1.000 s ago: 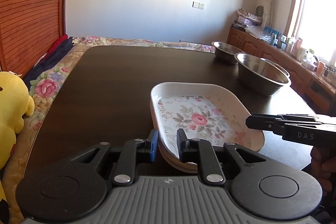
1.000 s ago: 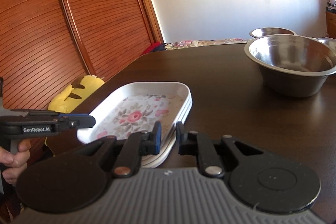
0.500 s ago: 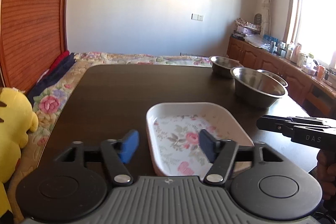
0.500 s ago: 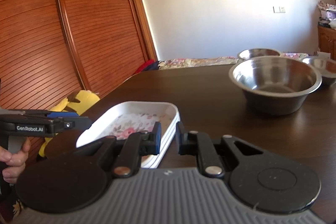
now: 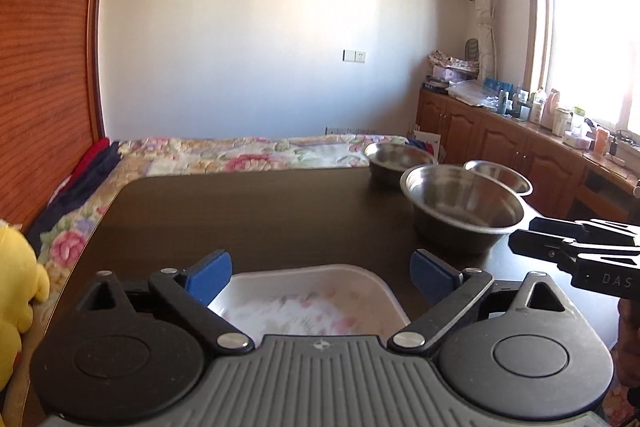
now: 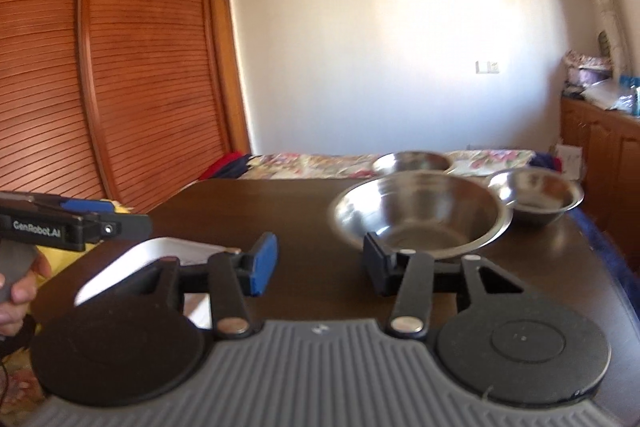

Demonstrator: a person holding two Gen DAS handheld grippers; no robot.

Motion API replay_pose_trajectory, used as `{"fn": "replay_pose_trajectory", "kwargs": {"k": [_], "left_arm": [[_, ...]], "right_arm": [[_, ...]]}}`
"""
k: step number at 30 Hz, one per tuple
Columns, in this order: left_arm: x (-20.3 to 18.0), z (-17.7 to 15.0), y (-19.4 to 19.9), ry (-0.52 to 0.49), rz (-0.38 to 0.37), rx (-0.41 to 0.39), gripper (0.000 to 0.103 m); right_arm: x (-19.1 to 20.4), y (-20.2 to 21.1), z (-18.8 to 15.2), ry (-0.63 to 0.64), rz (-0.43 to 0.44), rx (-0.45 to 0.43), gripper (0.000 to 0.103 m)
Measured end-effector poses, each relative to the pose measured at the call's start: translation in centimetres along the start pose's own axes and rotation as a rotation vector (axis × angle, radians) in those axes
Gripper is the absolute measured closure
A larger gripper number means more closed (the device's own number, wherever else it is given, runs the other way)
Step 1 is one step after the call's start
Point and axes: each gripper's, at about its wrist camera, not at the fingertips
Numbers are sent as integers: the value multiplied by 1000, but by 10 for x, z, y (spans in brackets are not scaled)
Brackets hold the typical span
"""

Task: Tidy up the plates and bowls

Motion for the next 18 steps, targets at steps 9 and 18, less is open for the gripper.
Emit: {"fn": "replay_pose_trajectory", "kwargs": {"k": [9,18], "left_arm": [[-39,13,-39,-23,-56,13,5],[-81,26,-79,-65,-75,50,5]], "right_arm": [[-47,0,8,63,-83,-34,30],[-93,-23,14,81,-88,-24,12]]}}
Point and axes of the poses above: each gripper's, at about its wrist camera, not at the fingertips, and y roughly against the way its jaws point, x to its left, z to its top, and after that the axes turned 1 degree about z, right-handed
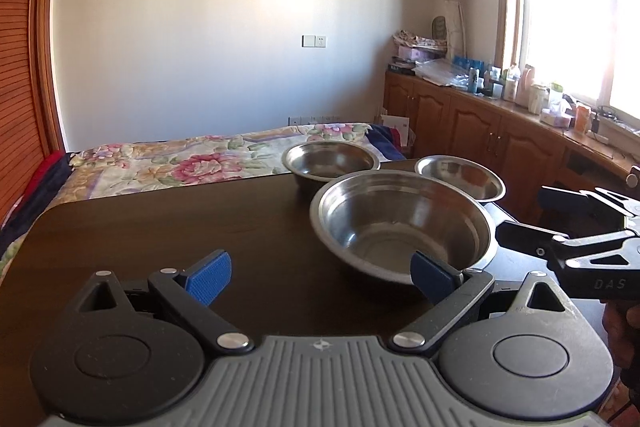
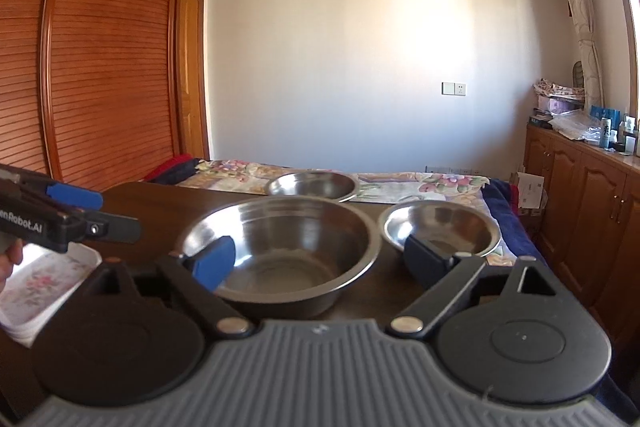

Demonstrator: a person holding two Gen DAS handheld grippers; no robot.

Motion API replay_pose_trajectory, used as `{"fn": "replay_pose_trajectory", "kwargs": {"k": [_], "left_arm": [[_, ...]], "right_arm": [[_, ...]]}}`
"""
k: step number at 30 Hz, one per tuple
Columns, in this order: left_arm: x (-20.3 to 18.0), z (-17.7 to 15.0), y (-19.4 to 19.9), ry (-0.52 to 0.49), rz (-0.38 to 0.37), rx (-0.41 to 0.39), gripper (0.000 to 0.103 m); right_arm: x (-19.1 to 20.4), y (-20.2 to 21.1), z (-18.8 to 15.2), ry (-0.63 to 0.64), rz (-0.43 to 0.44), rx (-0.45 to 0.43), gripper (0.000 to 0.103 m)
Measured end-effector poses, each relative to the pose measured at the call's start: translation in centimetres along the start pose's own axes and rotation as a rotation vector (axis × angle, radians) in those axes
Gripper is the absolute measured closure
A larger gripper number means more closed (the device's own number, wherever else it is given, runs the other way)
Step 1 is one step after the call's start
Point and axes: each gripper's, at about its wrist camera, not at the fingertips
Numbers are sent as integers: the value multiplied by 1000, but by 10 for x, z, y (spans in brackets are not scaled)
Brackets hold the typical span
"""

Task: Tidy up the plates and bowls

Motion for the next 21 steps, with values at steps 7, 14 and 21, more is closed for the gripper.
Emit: {"fn": "replay_pose_trajectory", "kwargs": {"k": [7,14,21], "left_arm": [[-14,5,-26,-5,-1,40,21],[-12,9,-44,30,4,69,36],[-12,10,-58,46,17,102,45]], "right_arm": [[-23,-34,-4,-73,64,55,17],[-31,-50,-9,-142,113,95,39],[-34,-51,-10,-163,136,103,43]]}}
Point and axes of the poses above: each gripper's, at about its wrist camera, not at the fingertips, and y roughly against the way its jaws point, x to its left, z to its top, and after that the axes turned 1 degree about z, right-handed
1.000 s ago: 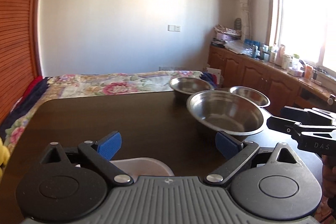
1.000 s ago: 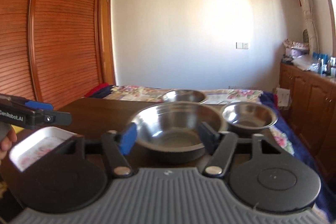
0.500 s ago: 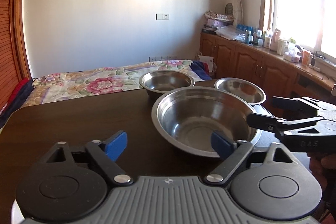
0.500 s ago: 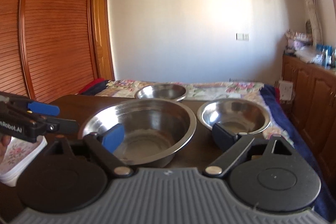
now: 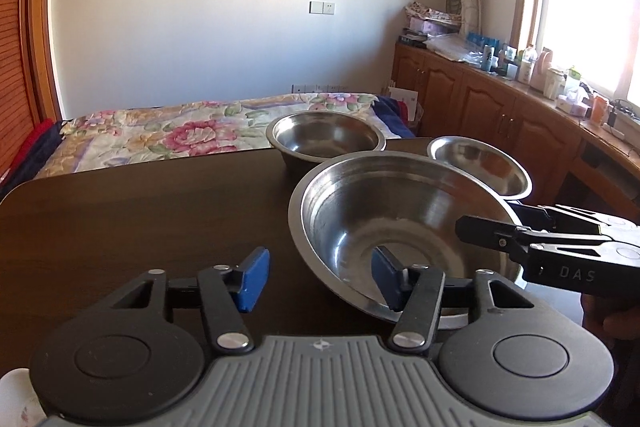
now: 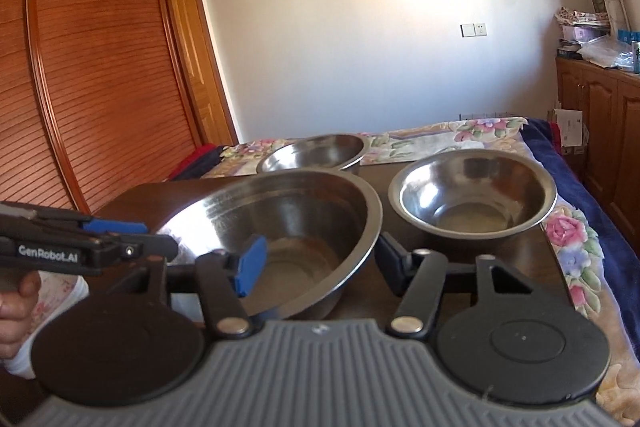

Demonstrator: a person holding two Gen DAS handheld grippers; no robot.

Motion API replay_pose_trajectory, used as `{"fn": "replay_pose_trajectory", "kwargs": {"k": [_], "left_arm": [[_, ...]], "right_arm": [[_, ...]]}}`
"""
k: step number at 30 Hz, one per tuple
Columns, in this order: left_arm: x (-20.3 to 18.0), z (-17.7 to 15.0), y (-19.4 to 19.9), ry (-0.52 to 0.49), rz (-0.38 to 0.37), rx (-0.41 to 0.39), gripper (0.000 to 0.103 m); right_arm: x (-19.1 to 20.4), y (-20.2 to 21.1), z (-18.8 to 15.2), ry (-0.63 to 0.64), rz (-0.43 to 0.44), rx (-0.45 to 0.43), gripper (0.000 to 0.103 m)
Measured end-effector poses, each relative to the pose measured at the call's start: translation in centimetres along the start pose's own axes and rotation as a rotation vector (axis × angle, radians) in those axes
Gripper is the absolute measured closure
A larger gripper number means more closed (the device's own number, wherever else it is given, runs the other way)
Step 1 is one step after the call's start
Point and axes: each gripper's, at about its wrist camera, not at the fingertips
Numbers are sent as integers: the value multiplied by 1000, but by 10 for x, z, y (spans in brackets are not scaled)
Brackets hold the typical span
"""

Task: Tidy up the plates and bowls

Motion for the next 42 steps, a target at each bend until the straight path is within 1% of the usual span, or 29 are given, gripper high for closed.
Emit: {"fn": "replay_pose_trajectory", "kwargs": {"k": [5,7,8,9,13,15,18,20,22,25,27,32,37,42], "left_arm": [[-1,3,-6,7,-8,18,53],[-1,3,-7,13,-19,26,58],[-1,3,-7,16,-26,29,63],[-1,3,-7,18,-31,32,65],[-2,3,-9,22,-34,39,68],[-2,3,-10,25,-31,44,69],[-2,4,-10,26,-32,44,73],[-1,4,-9,29,-41,40,73],[1,4,-7,34,-41,37,73],[2,3,-2,34,-46,28,73],[2,1,2,27,-49,23,73],[3,0,16,24,-54,2,73],[3,-3,33,16,-57,-22,73],[5,-9,50,12,-71,-42,73]], "right_arm": [[-4,0,1,-24,2,4,49],[-5,0,1,-32,3,8,54],[-5,0,1,-34,1,10,56],[-5,-1,1,-33,-2,12,57],[-3,-2,1,-25,-11,13,59],[-5,-2,1,-28,-14,15,63],[-7,-3,1,-38,-15,18,65],[-10,-4,1,-50,-13,21,67],[-12,-3,1,-61,-2,17,70],[-10,-1,2,-51,12,-1,71],[-7,-1,2,-31,1,2,72],[2,11,6,-22,3,-10,72],[17,27,10,12,-14,-31,72],[24,39,7,11,-25,-38,72]]}}
Point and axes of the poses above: each gripper's, at about its wrist camera, not at the fingertips, and y roughly against the way its jaws point, x to its left, z to its top, and after that the axes turned 1 degree about z, right-handed
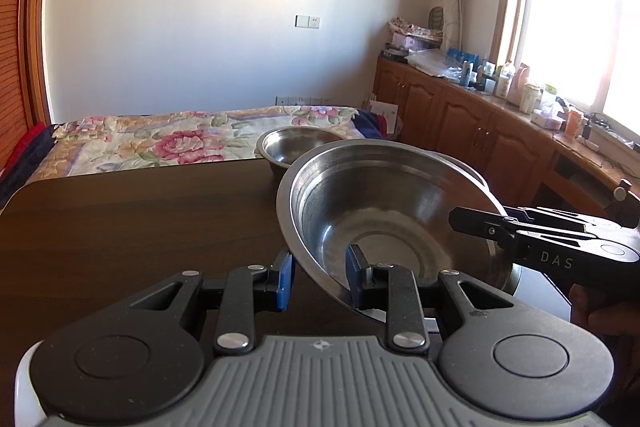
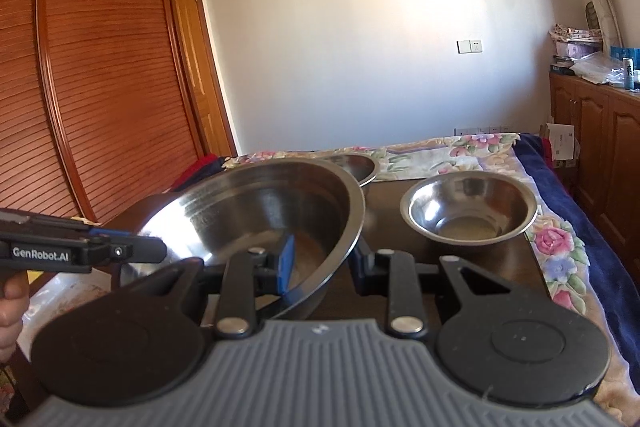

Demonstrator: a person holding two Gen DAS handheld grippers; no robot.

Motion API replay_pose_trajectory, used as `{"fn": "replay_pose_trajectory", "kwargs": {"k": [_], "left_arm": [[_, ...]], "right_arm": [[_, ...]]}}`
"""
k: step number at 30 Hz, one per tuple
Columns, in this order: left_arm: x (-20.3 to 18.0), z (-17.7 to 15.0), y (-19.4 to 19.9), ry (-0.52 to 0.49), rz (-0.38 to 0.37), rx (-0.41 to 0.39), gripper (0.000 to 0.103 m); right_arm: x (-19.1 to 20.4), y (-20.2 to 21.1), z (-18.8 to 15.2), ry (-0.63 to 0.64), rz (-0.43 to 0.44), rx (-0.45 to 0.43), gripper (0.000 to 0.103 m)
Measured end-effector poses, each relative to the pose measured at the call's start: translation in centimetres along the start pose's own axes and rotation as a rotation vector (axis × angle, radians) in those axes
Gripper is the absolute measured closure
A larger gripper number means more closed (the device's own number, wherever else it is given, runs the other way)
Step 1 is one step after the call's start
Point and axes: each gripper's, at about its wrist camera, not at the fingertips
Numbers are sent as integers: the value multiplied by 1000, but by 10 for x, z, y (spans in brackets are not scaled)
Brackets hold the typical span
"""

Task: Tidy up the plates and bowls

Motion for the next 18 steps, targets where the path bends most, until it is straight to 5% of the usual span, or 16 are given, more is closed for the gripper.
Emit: {"fn": "replay_pose_trajectory", "kwargs": {"k": [18], "left_arm": [[-2,-29,51,-18,-37,-34,73]], "right_arm": [[24,38,-21,-18,-33,-31,72]]}}
Point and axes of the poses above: each gripper's, at about its wrist camera, not at the fingertips, and y roughly against the way its jaws point, x to its left, z to its top, and after that the axes turned 1 degree about z, right-handed
